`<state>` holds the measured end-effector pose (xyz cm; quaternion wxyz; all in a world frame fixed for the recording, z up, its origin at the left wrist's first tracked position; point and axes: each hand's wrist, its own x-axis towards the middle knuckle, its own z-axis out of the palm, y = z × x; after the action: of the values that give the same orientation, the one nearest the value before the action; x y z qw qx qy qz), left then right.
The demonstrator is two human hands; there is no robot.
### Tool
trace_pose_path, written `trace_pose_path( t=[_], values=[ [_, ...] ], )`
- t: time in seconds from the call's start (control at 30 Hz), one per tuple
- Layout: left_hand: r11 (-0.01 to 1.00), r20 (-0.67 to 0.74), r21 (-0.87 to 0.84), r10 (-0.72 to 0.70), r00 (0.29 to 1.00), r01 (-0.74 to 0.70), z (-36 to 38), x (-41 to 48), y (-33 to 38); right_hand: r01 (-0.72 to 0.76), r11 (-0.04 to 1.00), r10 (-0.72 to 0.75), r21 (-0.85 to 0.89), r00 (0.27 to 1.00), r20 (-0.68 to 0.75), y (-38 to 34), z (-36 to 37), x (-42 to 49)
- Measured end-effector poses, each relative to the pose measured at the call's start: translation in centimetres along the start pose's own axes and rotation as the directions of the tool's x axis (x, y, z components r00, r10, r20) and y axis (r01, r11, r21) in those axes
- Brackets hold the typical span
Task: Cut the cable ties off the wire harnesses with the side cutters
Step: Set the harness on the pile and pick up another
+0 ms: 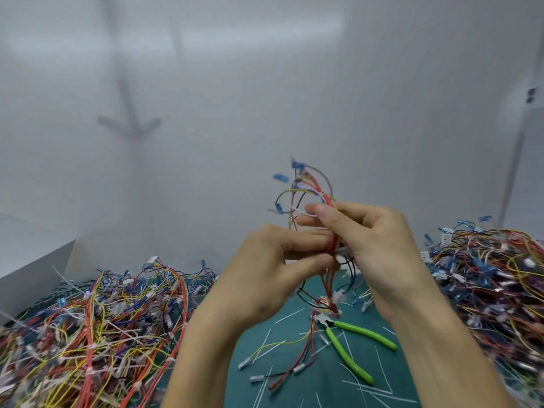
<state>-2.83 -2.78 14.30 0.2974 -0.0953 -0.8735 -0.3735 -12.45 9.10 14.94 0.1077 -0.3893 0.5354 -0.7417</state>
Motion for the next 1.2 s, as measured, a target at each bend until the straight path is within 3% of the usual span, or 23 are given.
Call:
trace_pose_path(
  t=[0.1, 0.27, 0.43, 0.7, 0.9, 1.2],
  values=[
    [0.999, -0.095, 0.037, 0.015, 0.995, -0.011, 0.8, 0.2, 0.4, 0.040, 0.984, -0.026, 0.174, 0.996, -0.080, -0.5, 0.2, -0.2],
    [0.980, -0.144, -0.038, -0.200, 0.969, 0.196, 0.6, 0.1, -1.0, 0.140, 0.900, -0.102, 0.413, 0.988, -0.111, -1.6, -0.1, -0.2],
    [0.912, 0.102, 0.101, -0.408, 0.907, 0.398, 0.4, -0.7, -3.2, 0.131, 0.815, -0.111, 0.564, 0.991, -0.069, -2.1, -0.4, -0.2],
    [0.880, 0.340, 0.262, -0.468, 0.816, 0.396, 3.7, -0.5, -5.3, 0.023, 0.693, -0.055, 0.720, 0.998, 0.021, -2.4, 0.1, -0.1],
    [0.938, 0.373, 0.081, -0.342, 0.862, 0.337, 5.3, -0.2, -5.4, -0.030, 0.612, -0.030, 0.790, 0.998, 0.062, -2.2, -0.1, 0.1],
    [0.930, 0.494, 0.278, -0.354, 0.794, 0.242, 3.0, -0.6, -5.9, 0.027, 0.567, 0.030, 0.823, 0.998, -0.054, -2.1, -1.2, 0.7]
  ],
)
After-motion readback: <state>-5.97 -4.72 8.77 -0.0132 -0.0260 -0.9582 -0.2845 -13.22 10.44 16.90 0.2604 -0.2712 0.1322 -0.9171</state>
